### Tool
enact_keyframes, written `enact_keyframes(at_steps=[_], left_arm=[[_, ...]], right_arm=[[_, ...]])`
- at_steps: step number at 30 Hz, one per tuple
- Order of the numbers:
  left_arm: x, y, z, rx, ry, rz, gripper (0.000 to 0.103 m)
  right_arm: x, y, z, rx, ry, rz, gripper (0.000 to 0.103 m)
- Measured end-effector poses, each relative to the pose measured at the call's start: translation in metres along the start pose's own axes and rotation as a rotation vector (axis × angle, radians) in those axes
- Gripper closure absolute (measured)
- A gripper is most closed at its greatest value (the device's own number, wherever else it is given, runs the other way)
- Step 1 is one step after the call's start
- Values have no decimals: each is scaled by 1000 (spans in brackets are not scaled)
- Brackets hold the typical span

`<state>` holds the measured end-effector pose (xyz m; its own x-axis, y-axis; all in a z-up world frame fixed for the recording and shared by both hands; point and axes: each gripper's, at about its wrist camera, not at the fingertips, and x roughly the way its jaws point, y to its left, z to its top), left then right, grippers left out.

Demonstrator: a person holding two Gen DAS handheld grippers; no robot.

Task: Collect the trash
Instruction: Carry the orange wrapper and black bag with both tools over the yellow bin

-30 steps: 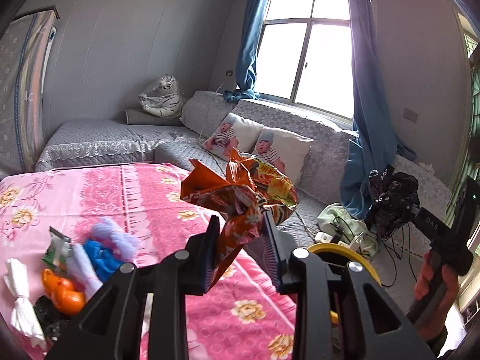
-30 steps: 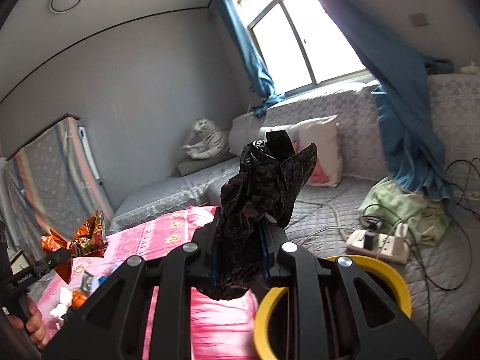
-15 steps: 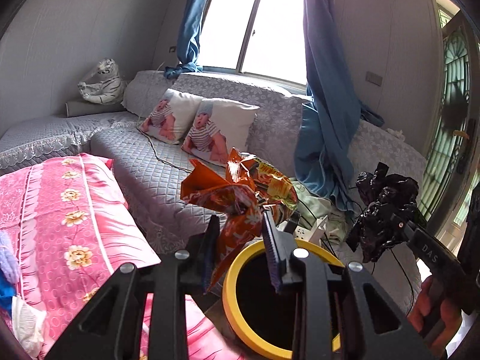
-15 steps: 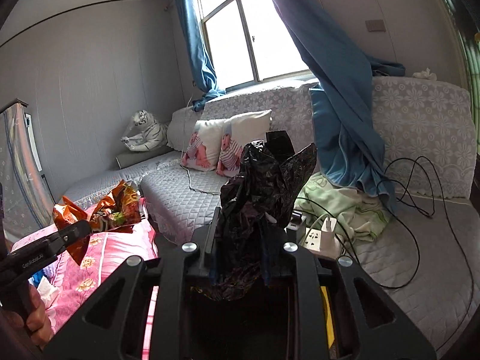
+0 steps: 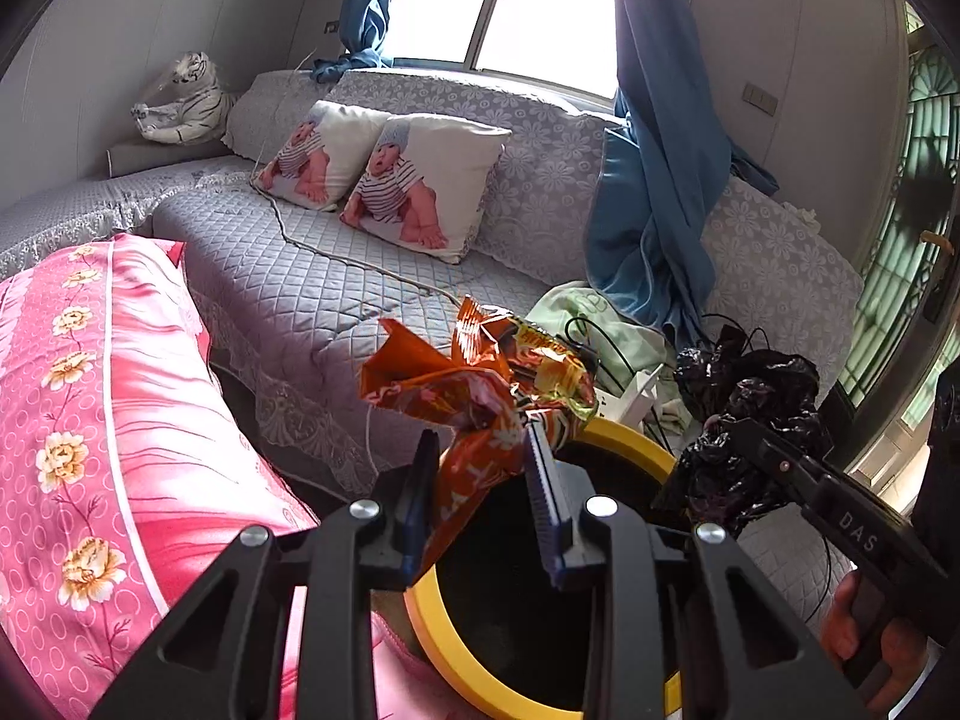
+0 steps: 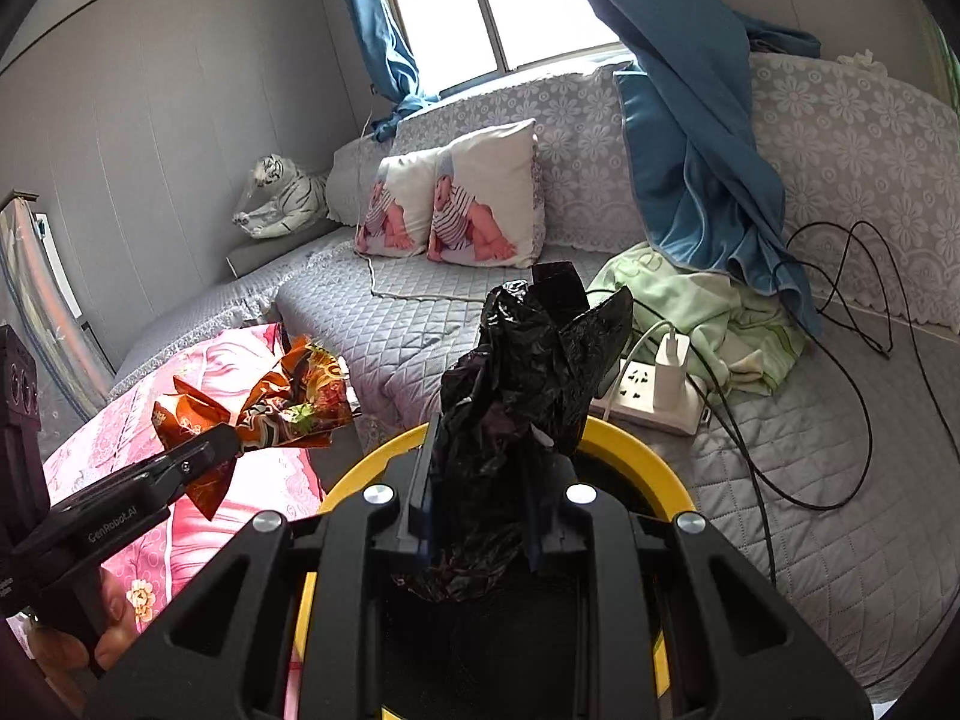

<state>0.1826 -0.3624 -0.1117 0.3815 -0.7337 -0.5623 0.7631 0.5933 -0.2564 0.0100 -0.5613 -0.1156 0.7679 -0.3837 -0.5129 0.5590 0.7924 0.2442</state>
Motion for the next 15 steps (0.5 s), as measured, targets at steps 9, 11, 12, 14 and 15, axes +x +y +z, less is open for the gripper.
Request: enact_keyframes(at_steps=[9,11,12,14,15], left_arm=[[22,0,-9,5,74,7,75],[24,1,-10,4,85,4,75],[25,0,-11,7,89,4,75],[28,-2,-11,14,101,-2,75],[29,-3,-12,14,108,-11,75]], right_arm=[[15,0,-8,19,74,-9,82],[19,-2,-9,24,93,-15,82],[20,-2,-10,23,100,-20,82],[23,-2,-11,24,116,-15,82],[24,-3,-11,30,124,-10,82]])
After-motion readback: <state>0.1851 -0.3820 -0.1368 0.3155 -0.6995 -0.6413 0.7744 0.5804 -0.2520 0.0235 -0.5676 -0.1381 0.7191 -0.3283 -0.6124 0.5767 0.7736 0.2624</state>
